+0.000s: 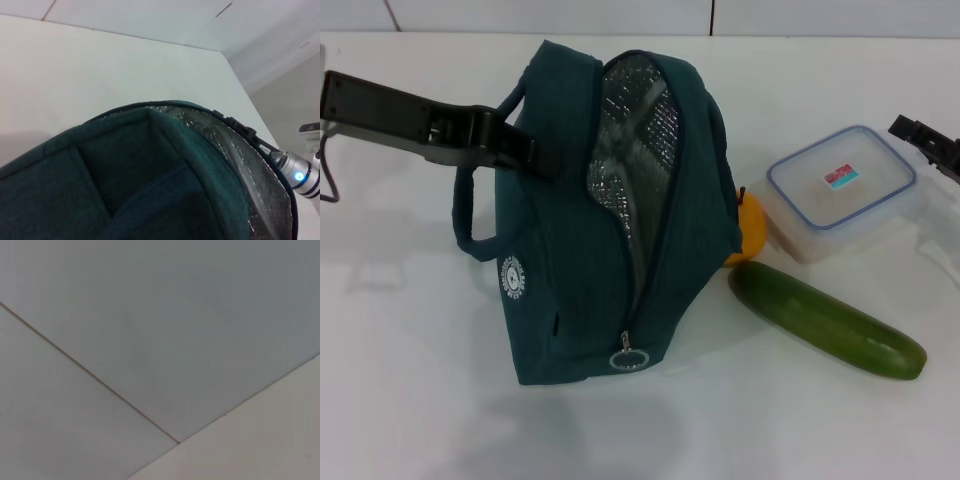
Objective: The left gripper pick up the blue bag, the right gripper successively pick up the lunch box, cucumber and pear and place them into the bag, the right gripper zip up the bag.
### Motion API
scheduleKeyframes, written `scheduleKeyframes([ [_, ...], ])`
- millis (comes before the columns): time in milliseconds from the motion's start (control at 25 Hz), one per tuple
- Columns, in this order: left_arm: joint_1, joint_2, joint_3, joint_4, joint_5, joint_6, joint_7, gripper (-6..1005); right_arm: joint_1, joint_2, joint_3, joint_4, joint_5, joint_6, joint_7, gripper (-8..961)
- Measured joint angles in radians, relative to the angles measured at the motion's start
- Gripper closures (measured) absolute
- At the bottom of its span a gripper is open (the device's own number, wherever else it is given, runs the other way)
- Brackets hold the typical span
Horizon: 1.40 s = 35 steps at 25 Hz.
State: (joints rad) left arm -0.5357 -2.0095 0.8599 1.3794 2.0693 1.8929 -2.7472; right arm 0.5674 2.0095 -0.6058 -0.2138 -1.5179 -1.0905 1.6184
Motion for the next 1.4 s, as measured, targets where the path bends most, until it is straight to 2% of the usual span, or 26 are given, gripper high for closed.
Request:
scheduleKeyframes([
  [1400,-0.013,0.003,-0.001,-0.010,-0.007,0.002,0.006,958,0.031,0.005,0.009,0.073,0.016,-0.029,0.042,115],
])
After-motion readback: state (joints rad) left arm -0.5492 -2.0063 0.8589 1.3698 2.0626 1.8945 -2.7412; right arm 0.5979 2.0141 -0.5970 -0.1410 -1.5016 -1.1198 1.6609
